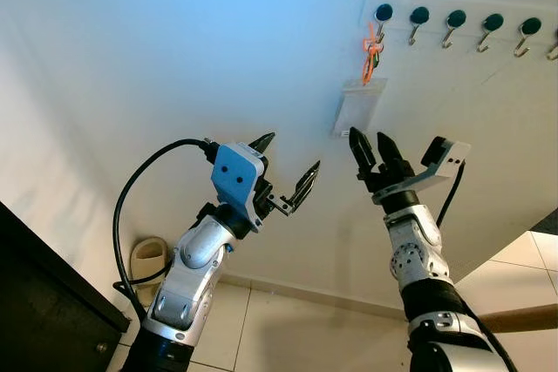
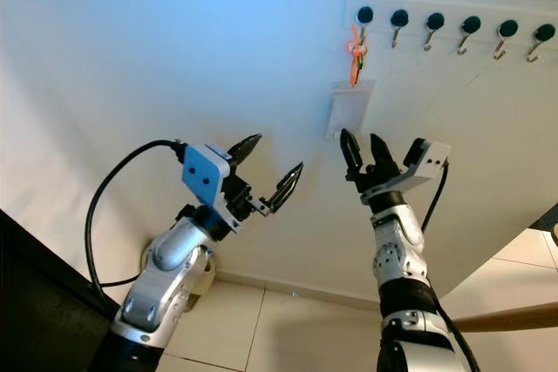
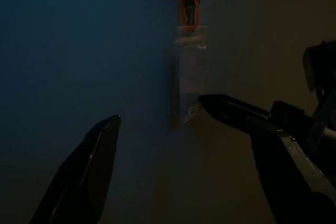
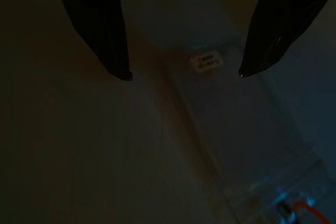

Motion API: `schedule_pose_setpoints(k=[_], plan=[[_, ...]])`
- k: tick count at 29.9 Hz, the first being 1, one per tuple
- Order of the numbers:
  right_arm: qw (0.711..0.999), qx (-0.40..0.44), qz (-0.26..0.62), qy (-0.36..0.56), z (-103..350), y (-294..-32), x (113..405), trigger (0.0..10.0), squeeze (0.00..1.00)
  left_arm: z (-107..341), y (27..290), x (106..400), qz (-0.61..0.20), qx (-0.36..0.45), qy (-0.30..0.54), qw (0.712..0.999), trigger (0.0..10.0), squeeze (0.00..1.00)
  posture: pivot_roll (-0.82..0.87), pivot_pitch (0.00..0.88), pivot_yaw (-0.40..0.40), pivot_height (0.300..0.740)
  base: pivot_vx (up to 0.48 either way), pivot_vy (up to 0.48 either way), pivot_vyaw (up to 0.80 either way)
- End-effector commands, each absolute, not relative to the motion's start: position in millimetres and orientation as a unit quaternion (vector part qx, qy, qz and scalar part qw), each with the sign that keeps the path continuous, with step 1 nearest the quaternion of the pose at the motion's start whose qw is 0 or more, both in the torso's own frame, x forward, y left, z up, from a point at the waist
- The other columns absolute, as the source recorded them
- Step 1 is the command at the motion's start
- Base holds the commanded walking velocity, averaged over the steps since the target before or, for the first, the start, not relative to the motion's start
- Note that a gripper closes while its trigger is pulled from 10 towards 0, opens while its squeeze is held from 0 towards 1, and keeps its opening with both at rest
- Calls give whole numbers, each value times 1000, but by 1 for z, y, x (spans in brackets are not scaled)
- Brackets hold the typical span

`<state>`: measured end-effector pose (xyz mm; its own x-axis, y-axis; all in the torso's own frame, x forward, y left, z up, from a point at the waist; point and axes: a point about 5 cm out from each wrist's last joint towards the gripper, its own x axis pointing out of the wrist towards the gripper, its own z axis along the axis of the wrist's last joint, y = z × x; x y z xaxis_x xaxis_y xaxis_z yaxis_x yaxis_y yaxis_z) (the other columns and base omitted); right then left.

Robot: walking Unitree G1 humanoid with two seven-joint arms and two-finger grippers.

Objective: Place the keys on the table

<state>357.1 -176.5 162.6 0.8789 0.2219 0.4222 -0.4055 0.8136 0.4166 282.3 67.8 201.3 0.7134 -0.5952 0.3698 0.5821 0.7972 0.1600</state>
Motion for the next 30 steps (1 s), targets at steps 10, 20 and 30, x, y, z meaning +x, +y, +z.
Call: schedule_pose_setpoints(k=[10,20,30], plan=[[929,253,213,-167,162,-165,359,10000,0,203,67,282,-320,13,-206,924,10000,0,61,138,-13,740,0,0,0],[929,223,248,-160,163,-157,359,10000,0,203,66,282,-321,13,-206,924,10000,0,60,139,-13,740,0,0,0],[928,197,275,-158,165,-151,360,10000,0,202,67,282,-321,14,-205,925,10000,0,58,135,-15,740,0,0,0]])
